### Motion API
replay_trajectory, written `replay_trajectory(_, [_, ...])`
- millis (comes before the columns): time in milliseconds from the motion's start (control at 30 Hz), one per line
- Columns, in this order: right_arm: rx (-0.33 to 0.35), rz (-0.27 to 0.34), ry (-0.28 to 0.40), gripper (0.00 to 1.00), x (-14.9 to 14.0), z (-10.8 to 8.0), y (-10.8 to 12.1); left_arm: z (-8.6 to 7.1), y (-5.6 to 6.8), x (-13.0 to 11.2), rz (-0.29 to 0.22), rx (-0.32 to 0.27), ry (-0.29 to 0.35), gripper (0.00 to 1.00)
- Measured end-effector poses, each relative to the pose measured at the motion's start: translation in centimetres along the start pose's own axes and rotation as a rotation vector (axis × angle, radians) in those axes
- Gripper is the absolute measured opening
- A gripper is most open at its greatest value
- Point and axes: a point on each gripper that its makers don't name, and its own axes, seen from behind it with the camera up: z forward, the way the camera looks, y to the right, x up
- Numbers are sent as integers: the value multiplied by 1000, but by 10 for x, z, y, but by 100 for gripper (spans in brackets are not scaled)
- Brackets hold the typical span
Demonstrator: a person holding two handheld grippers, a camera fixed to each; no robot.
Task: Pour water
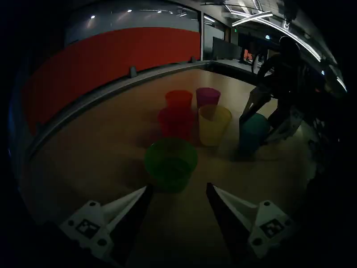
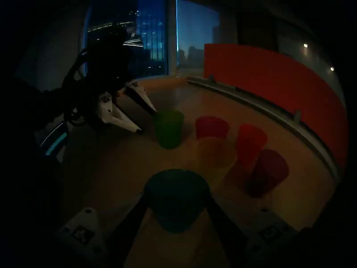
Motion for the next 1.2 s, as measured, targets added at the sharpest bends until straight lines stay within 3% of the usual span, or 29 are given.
replay_trajectory(900, [-9, -9, -28, 98, -18, -11, -9, -6, 7, -6, -33, 18, 31, 88])
replay_trajectory(1200, [-16, 9, -27, 98, -22, -27, -14, -18, 5, -13, -48, 60, 44, 88])
